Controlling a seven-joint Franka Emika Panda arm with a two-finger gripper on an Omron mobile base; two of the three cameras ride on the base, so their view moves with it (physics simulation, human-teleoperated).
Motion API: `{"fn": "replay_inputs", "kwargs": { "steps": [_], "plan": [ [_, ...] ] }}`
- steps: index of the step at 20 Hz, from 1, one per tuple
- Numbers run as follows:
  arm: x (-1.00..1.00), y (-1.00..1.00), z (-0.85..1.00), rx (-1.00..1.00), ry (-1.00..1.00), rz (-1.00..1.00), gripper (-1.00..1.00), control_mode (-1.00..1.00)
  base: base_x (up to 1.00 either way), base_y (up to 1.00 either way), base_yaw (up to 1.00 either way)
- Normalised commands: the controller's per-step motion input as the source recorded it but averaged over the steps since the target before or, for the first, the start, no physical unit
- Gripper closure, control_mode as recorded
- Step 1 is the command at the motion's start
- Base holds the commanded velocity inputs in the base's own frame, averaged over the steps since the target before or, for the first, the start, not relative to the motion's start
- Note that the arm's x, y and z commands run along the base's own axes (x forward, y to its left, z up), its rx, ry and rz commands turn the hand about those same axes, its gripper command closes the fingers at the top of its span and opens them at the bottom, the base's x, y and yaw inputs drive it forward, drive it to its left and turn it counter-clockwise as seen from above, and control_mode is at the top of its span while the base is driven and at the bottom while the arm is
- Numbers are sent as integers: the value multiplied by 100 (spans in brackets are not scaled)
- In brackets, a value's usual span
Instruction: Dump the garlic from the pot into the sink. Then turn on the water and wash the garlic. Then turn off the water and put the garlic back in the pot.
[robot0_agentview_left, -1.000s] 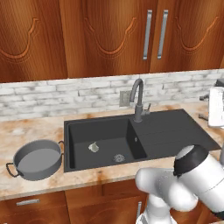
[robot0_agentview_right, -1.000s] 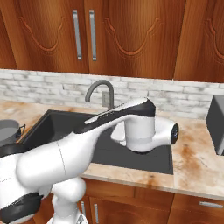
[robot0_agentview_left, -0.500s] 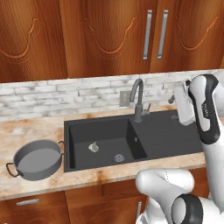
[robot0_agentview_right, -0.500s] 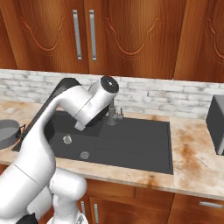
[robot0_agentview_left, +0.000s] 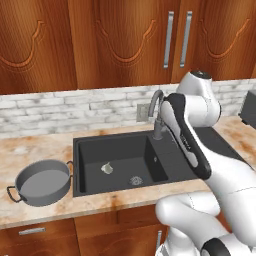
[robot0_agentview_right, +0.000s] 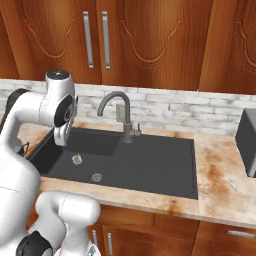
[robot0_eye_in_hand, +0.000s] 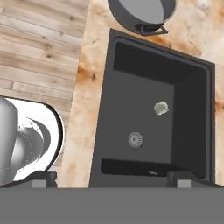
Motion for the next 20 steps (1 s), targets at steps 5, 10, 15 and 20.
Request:
{"fn": "replay_inputs", "kwargs": {
  "steps": [5,10,15,20],
  "plan": [
    [5,43,-7,-34,1,39,-100,-100,0,0,0],
    [21,37,-27,-32,0,36,-100,-100,0,0,0],
    [30,4,-42,-16,0,44,-100,-100,0,0,0],
    [45,1,-53,-4,1,43,-100,-100,0,0,0]
  ]
}}
